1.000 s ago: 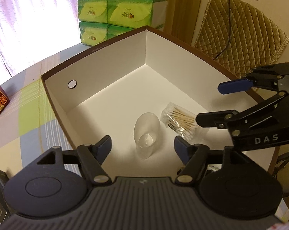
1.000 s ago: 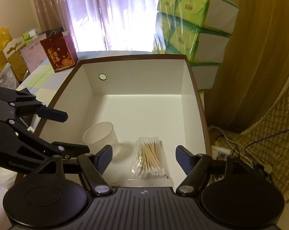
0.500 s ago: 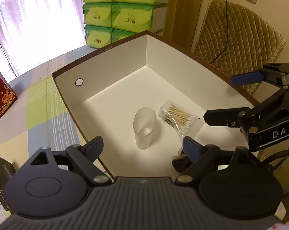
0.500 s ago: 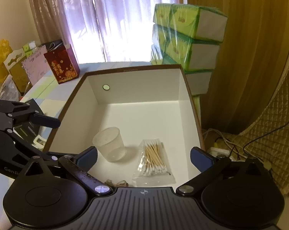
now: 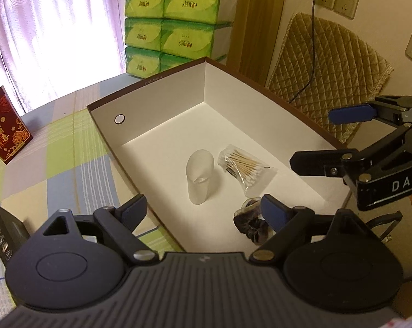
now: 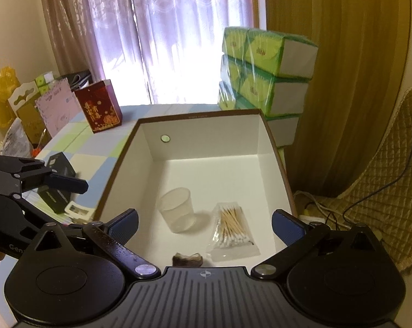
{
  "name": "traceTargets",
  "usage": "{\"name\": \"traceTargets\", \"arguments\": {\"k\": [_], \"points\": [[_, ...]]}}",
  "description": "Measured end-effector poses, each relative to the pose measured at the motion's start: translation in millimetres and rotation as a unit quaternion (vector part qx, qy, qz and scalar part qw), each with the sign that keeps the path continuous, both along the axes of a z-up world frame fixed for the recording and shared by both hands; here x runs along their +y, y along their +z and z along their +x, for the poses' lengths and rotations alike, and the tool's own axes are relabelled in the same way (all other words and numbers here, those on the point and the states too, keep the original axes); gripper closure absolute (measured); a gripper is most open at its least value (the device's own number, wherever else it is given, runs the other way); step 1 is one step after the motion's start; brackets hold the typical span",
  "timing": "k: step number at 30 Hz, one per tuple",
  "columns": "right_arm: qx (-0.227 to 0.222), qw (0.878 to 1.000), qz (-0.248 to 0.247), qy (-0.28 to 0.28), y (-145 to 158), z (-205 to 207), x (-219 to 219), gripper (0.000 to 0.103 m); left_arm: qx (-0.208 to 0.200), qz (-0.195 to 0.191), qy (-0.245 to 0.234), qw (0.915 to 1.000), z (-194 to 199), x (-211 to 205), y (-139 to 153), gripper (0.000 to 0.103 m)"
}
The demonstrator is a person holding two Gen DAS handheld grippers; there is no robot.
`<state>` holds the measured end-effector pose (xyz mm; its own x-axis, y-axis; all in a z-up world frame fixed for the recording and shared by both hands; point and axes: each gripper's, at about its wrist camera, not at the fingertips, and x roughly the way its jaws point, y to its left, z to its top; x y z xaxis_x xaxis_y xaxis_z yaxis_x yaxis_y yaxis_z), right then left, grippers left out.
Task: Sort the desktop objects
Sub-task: 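Withdraw both tools from the box toward the remaining table items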
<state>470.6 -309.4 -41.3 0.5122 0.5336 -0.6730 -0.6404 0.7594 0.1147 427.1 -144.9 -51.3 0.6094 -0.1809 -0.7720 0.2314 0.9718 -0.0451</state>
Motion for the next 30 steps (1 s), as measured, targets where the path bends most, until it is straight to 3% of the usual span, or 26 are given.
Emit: {"name": "traceTargets", "arguments": {"k": [17,30], "points": [[-0.024,0.999,0.018,-0.02,26.2,-102.8,-1.4,0.002,-0.038,-0.017,-0.016,0.999,-90.8,26.6,38.6,0.015],[0.001,0.998,0.025,-0.057,15.3,-156.8,14.3,0.002,-0.032,-0.011,-0.008,0.9994,-153.1,62.3,35.0,0.015]]}}
